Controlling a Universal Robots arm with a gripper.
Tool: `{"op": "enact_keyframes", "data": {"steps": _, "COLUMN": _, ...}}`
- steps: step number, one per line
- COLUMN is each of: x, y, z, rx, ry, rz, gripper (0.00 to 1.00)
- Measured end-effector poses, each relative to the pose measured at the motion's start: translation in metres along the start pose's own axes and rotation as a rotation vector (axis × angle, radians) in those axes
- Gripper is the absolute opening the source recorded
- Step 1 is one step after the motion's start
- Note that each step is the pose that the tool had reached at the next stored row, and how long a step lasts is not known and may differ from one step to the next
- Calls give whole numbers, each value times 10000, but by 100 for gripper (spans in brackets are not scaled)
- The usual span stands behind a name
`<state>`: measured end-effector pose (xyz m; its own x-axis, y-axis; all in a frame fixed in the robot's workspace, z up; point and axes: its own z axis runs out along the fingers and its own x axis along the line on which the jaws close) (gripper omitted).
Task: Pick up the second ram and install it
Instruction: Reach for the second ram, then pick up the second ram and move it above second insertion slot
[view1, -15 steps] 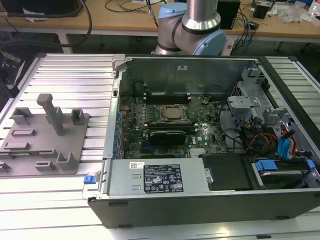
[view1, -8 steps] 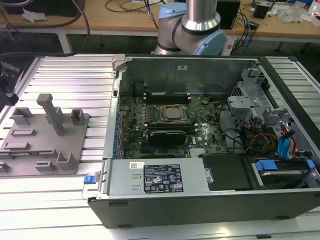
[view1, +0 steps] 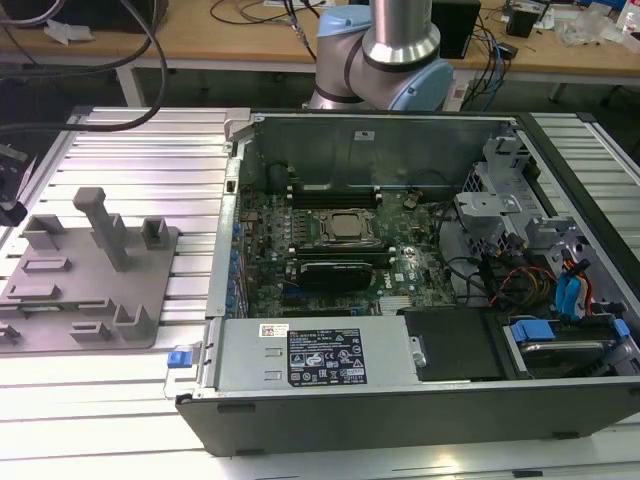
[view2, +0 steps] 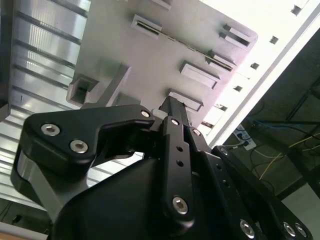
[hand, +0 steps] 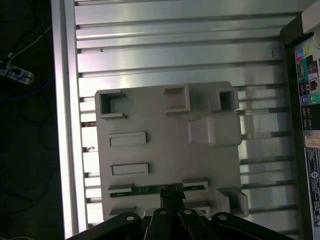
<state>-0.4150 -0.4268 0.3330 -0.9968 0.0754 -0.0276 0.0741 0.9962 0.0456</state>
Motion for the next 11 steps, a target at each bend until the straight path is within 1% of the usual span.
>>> {"op": "enact_keyframes", "data": {"steps": 11, "x": 1, "y": -5, "z": 6, "rx": 0, "ry": 1, "rz": -1, "gripper": 8}}
